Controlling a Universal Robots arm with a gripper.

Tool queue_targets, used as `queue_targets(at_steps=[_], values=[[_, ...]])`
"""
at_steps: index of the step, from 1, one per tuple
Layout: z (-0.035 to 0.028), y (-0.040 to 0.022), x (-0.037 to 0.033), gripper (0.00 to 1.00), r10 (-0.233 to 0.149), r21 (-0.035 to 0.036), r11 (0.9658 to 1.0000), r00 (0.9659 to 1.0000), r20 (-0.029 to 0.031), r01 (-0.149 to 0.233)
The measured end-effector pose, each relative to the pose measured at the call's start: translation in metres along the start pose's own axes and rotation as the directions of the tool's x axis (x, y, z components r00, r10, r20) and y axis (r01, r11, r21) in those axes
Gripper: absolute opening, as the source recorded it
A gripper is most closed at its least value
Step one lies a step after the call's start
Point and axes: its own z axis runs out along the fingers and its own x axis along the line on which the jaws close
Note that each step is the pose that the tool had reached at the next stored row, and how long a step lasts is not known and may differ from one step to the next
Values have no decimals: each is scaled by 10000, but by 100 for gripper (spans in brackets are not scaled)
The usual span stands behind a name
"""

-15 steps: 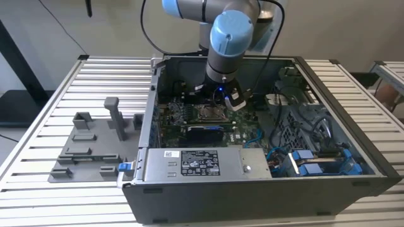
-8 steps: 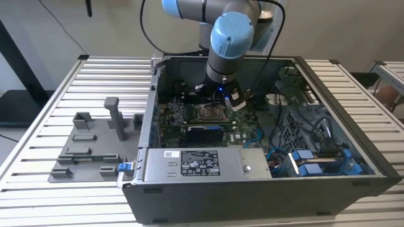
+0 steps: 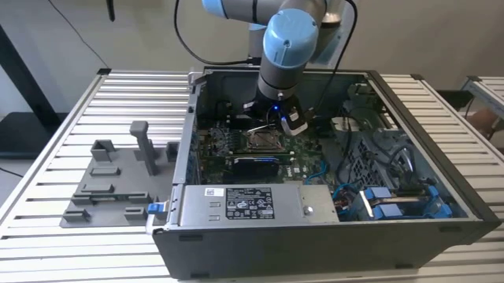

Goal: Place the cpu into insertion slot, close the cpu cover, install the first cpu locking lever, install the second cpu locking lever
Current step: 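Install the first cpu locking lever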

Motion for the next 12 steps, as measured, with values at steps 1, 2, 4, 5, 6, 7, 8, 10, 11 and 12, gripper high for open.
queue_targets(at_steps=[1,2,4,5,6,7,8,10,11,12], values=[[0,0,0,11,0,1,10000,10000,0,0],[-2,1,0,11,2,23,10000,10000,0,-2],[-32,14,3,11,1,64,10000,10000,-2,-1],[-56,27,3,11,1,65,10000,10000,-1,-1],[-76,38,3,11,1,65,10000,10000,-1,-1],[-96,47,4,11,2,65,10000,10000,-1,-2],[-119,58,11,11,2,65,10000,10000,-1,-2],[-144,69,51,11,3,65,10000,10000,-1,-3],[-149,70,82,11,5,65,10000,10000,1,-5],[-151,71,115,11,8,62,10000,10000,3,-8]])
